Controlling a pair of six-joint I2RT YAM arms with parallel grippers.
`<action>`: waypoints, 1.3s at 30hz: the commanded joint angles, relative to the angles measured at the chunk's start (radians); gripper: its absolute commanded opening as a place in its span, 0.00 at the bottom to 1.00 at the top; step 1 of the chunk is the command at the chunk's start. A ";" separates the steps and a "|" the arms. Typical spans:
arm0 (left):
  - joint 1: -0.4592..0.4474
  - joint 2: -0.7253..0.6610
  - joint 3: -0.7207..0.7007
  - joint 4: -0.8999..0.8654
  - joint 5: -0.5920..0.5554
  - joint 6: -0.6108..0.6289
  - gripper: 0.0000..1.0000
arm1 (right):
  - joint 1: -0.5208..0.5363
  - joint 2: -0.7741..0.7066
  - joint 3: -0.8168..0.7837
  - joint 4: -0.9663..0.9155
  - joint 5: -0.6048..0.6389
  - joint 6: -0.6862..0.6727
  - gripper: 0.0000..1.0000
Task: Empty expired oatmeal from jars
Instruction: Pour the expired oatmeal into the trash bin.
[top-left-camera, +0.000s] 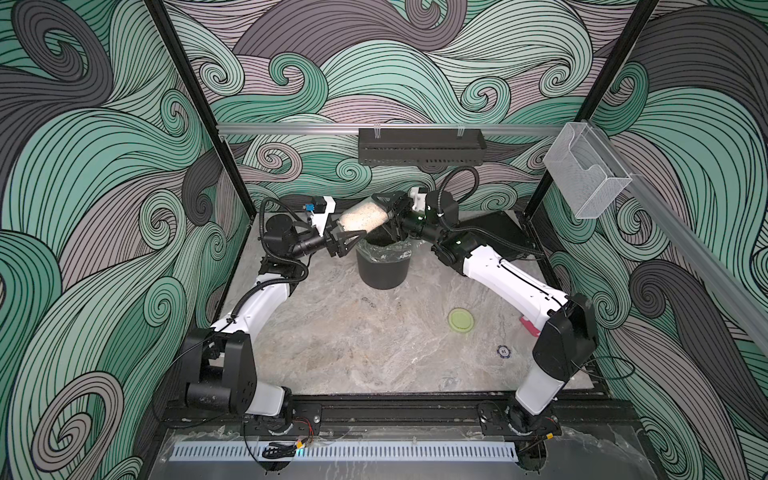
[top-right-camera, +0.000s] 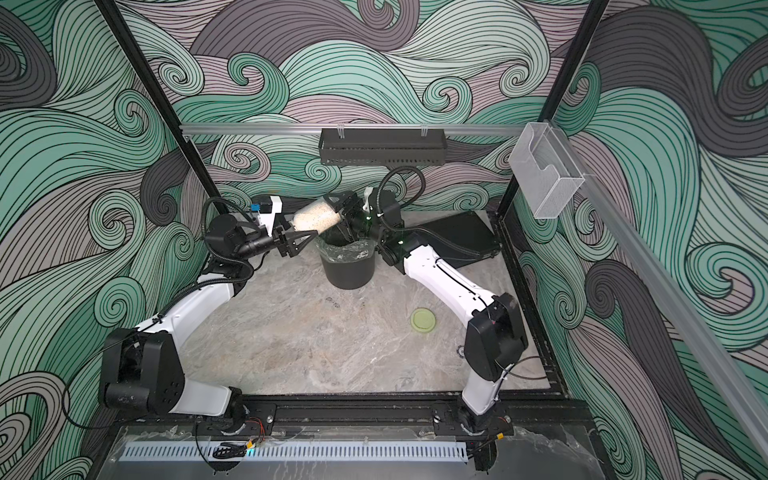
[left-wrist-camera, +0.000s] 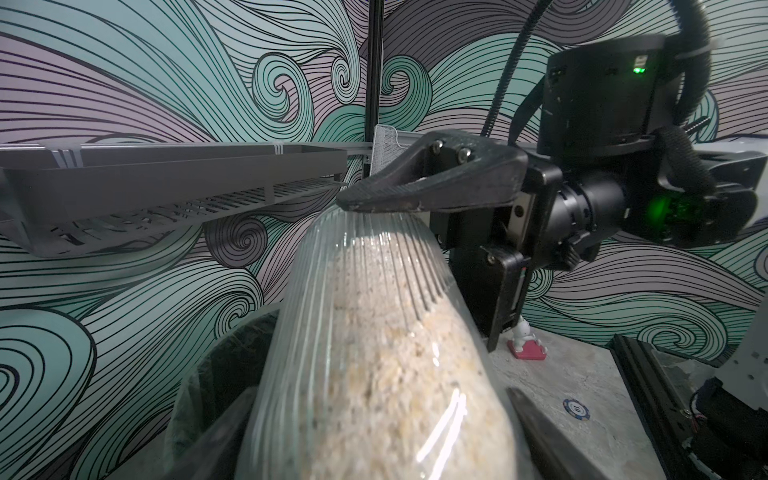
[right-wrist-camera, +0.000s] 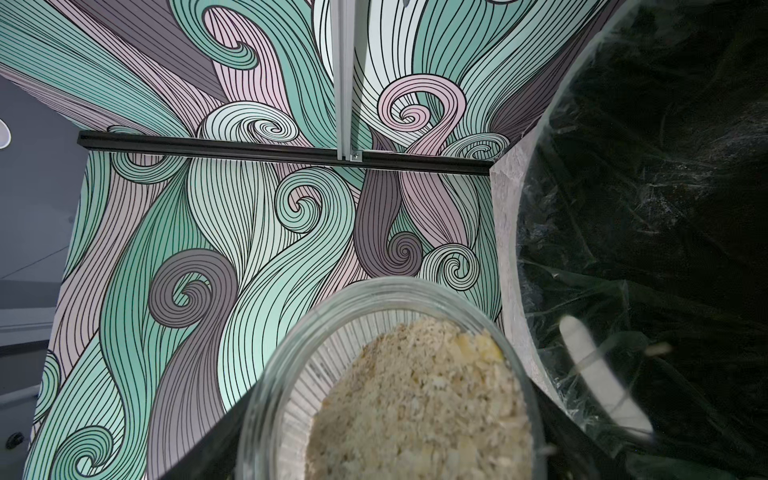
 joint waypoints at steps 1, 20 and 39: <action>0.026 -0.037 0.082 0.073 -0.142 0.000 0.02 | -0.008 -0.054 -0.014 0.000 0.001 -0.005 0.78; 0.023 -0.054 0.060 0.050 -0.268 0.071 0.01 | -0.003 -0.085 -0.027 -0.051 0.065 -0.001 0.89; -0.011 -0.026 0.227 -0.219 -0.133 0.081 0.00 | -0.006 -0.158 0.212 -0.595 0.141 -1.341 0.92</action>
